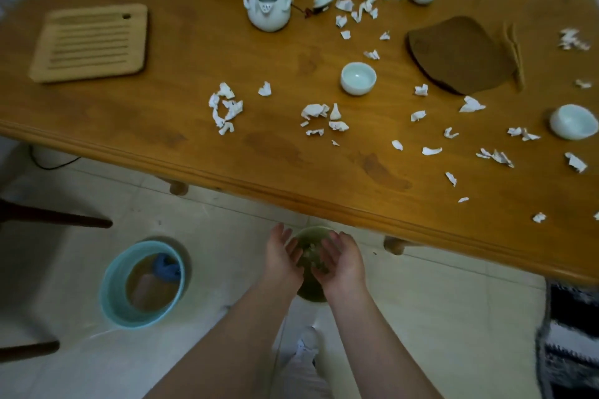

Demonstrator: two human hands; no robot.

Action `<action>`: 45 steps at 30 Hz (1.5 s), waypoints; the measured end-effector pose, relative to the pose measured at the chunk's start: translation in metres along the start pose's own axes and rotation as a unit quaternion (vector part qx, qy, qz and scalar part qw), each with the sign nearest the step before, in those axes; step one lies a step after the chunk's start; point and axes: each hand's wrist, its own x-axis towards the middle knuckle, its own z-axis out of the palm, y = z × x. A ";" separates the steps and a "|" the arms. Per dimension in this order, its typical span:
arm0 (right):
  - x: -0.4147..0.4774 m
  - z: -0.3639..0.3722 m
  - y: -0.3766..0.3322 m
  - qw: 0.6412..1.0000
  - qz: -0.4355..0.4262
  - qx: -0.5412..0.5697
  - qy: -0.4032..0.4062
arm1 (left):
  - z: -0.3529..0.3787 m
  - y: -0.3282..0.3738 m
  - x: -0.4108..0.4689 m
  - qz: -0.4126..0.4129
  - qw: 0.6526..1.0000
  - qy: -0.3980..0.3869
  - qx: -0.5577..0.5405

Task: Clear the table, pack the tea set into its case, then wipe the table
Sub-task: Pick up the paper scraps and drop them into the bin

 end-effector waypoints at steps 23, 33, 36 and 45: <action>-0.123 0.157 -0.045 0.971 -0.111 -0.098 -0.188 | 0.011 0.195 -0.105 0.255 0.949 -0.036 0.184; -0.086 0.216 -0.073 0.975 -0.161 -0.094 -0.124 | 0.011 0.256 -0.032 0.511 0.412 0.052 0.752; -0.077 0.226 -0.086 0.972 -0.191 -0.095 -0.098 | 0.015 0.268 -0.012 0.505 0.294 -0.003 0.811; -0.051 0.242 -0.100 0.943 -0.255 -0.211 -0.019 | 0.033 0.288 0.034 0.508 0.229 -0.114 0.822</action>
